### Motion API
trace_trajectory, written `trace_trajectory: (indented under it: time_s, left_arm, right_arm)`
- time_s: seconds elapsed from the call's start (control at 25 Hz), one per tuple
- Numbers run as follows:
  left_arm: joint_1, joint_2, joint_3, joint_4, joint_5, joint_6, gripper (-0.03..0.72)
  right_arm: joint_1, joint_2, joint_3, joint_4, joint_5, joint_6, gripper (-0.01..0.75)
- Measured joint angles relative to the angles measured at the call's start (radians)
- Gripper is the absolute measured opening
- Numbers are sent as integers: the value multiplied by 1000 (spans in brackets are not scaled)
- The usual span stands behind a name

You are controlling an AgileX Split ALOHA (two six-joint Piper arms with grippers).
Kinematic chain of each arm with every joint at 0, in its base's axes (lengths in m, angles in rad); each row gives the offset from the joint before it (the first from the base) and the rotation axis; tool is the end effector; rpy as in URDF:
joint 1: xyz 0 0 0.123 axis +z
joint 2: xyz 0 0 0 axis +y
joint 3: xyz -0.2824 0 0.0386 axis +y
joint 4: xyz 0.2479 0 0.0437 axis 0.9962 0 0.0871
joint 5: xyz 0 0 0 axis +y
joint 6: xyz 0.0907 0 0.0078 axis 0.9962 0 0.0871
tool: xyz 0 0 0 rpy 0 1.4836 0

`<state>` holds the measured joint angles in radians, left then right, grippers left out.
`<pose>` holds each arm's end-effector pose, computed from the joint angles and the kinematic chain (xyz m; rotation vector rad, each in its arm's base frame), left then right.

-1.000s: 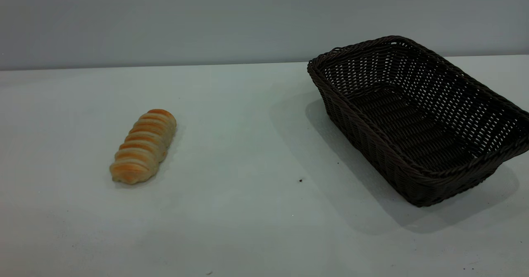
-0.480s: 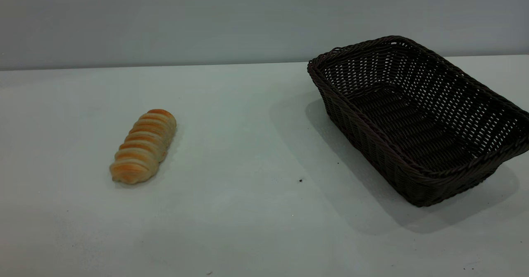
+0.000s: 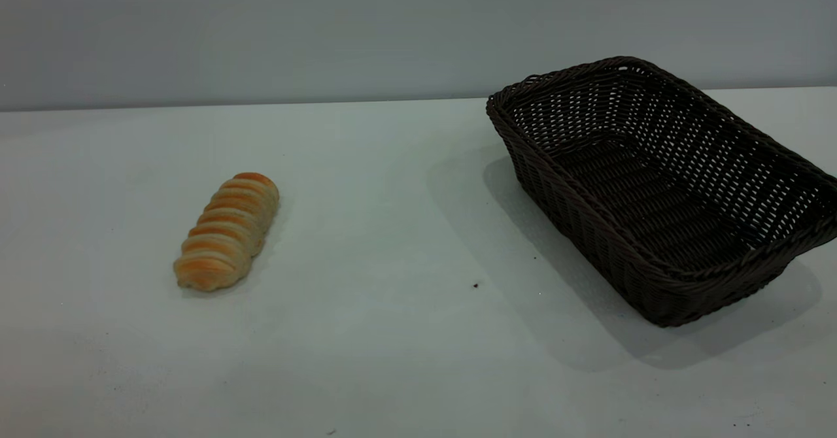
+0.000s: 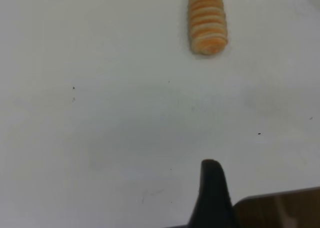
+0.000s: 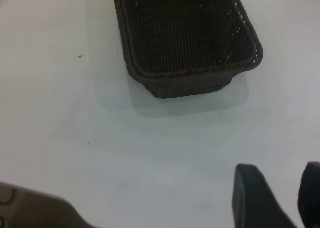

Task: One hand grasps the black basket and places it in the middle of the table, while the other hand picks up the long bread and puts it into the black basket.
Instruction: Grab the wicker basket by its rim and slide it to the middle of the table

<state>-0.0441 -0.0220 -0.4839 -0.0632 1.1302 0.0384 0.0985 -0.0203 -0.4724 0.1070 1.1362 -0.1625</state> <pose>-0.0097 -0.0048 0.2672 0.0927 2.1051 -0.0798 -0.0092 0.0080 0.2638 -0.2857 2.1041 0.0919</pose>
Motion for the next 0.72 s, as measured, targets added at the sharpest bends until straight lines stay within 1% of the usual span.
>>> trace_trajectory:
  time_s: [0.48,0.56,0.72]
  left_arm:
    - [0,14,-5,14,-2,-9,568]
    - [0,64,-18,18,-36,-11,568]
    - [0,252,-75,19,-138,-4,568]
  right_arm:
    - [0,19,-4,11,-3,9,244]
    - [0,82,-19,15,-25,17,269]
    - [0,287,-63,40,-124,22,382]
